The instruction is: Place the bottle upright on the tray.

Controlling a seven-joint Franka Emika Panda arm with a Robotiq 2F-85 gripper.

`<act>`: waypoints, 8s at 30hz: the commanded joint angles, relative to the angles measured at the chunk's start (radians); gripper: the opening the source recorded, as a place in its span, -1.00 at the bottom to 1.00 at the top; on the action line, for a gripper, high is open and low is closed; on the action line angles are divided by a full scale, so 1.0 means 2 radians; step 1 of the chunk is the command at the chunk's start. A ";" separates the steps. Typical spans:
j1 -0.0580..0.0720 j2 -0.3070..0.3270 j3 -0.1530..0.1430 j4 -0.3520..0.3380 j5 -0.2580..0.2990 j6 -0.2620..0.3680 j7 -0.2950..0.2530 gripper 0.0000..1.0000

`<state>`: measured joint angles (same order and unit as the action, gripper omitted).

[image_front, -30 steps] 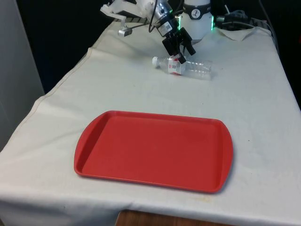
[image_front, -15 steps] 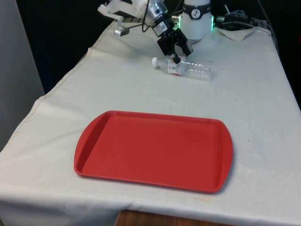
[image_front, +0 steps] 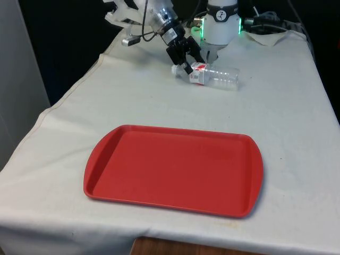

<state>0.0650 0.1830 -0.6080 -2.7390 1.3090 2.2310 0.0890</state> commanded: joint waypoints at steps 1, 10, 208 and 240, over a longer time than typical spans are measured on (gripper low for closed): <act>-0.004 0.006 -0.004 0.006 0.002 -0.011 -0.008 1.00; -0.004 0.041 -0.026 0.024 0.012 -0.048 -0.045 1.00; 0.026 0.101 0.007 0.334 -0.060 -0.075 0.086 -0.71; 0.026 0.130 0.016 0.432 -0.109 -0.076 0.128 -0.71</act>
<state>0.1130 0.4380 -0.5730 -1.8820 1.0990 2.0780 0.3320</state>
